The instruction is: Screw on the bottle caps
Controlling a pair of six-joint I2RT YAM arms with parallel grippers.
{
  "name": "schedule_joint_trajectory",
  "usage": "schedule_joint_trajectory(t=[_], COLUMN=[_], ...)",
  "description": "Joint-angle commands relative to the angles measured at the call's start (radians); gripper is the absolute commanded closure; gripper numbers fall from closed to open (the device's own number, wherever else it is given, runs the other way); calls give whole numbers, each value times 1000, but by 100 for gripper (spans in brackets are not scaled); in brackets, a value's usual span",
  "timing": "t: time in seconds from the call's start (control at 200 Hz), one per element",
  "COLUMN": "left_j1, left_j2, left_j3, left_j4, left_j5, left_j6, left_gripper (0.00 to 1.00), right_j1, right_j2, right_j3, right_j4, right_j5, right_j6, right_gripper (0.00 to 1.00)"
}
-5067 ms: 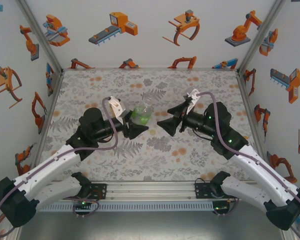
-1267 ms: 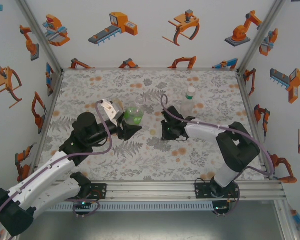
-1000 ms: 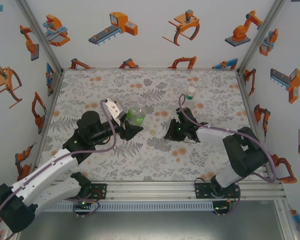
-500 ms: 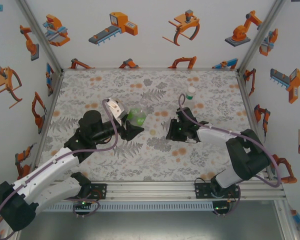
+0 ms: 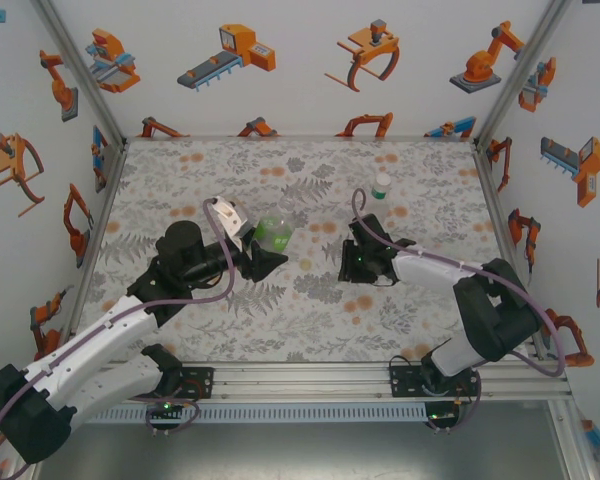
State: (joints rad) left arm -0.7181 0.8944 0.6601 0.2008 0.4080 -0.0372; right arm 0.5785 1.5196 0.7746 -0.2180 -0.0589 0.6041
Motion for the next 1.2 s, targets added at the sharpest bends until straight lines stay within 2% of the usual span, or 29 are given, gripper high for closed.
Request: schedule_joint_trajectory(t=[0.0,0.24,0.681,1.197], left_j1=[8,7,9,12], left_j2=[-7,-15,-50,-58], left_j3=[30,25,7,6], left_j4=[8,5,-6,-14], left_j5=[6,5,-9,-17], left_j6=[-4,-3,2,8], left_gripper=[100,100,100,100], right_j1=[44,105,129,131], right_j2=[-22,16,102,146], right_j3=[70,146,229,236], right_j4=[-108,-176,-182,-173], right_j5=[65,152,136,113], right_j6=[-45,-56,-74,-73], right_gripper=[60,60,60,60])
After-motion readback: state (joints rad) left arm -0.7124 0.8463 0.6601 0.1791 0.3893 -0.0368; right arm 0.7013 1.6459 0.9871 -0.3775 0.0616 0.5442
